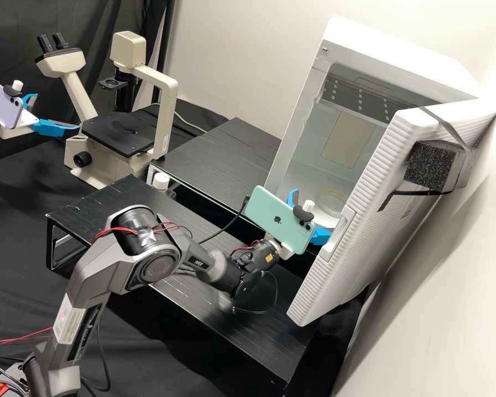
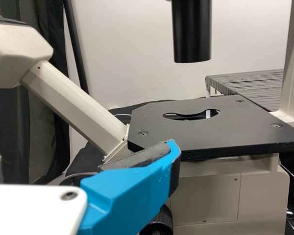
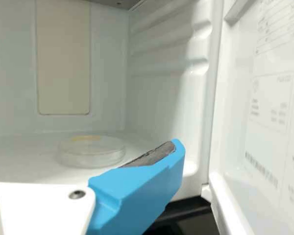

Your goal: Take out the petri dish and place it under the microscope.

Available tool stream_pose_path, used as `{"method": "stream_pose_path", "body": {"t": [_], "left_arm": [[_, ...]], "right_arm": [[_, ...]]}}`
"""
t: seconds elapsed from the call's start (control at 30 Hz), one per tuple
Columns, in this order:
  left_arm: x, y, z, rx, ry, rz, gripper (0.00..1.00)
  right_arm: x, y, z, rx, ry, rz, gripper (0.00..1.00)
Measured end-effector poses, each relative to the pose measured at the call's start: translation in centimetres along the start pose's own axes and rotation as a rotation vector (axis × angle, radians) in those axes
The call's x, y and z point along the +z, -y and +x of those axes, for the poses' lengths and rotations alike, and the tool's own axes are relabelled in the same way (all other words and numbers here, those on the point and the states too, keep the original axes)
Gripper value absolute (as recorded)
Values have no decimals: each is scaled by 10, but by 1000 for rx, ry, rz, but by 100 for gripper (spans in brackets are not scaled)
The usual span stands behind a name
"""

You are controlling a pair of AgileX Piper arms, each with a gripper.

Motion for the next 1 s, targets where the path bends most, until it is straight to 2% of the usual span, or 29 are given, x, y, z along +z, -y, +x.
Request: {"method": "stream_pose_path", "body": {"t": [0.23,0.37,0.6,1.0], "left_arm": [[0,0,0,0,0,0,100],[0,0,0,0,0,0,100],[0,0,0,0,0,0,100],[0,0,0,0,0,0,100]], "right_arm": [[1,-1,17,-5,-30,-11,100],[4,3,28,-46,-22,-32,100],[12,19,48,-116,21,-46,100],[19,20,72,-141,45,-23,100]]}}
